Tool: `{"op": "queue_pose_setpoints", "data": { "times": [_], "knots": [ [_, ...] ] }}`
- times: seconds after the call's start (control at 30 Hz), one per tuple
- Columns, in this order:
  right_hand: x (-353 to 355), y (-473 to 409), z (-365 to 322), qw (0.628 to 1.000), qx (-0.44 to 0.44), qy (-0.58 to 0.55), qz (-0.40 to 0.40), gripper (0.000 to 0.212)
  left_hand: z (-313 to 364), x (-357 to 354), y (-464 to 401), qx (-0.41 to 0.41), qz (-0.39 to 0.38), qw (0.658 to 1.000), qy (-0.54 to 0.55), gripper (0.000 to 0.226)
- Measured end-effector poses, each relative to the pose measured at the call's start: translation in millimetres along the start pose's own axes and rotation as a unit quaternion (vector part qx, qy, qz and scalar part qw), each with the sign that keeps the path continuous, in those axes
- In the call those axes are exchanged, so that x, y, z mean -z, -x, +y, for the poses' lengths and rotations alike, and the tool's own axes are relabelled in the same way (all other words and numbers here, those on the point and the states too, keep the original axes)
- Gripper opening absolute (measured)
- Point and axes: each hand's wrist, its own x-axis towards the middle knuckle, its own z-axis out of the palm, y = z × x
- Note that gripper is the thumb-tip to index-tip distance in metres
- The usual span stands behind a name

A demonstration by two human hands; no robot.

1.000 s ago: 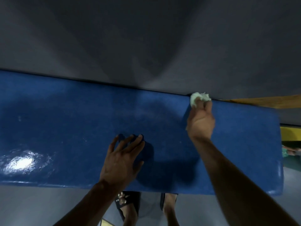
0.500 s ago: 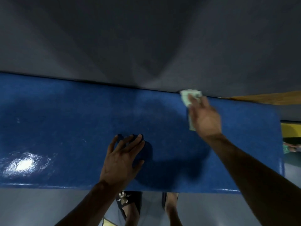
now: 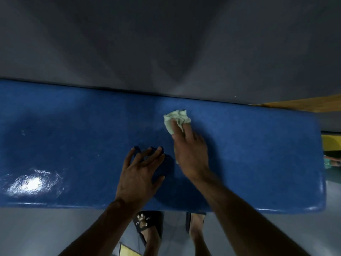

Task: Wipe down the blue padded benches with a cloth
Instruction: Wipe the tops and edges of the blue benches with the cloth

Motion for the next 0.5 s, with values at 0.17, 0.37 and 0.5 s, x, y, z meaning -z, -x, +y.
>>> {"op": "queue_pose_setpoints", "data": {
  "times": [0.17,0.37,0.5],
  "knots": [
    [30.4,18.2,106.7,0.99,-0.11,0.084,-0.001,0.05,-3.4,-3.3,-0.2,0.0,0.006,1.0,0.008,0.059],
    [11.8,45.6,90.2,0.952,-0.297,0.03,0.073,0.053,-3.9,-4.1,-0.2,0.0,0.016,1.0,0.018,0.061],
    [-12.8,40.8,-4.1,0.972,-0.23,-0.013,0.052,0.059,-5.1,-5.3,-0.4,-0.001,0.018,1.0,0.019,0.062]
  ]
}}
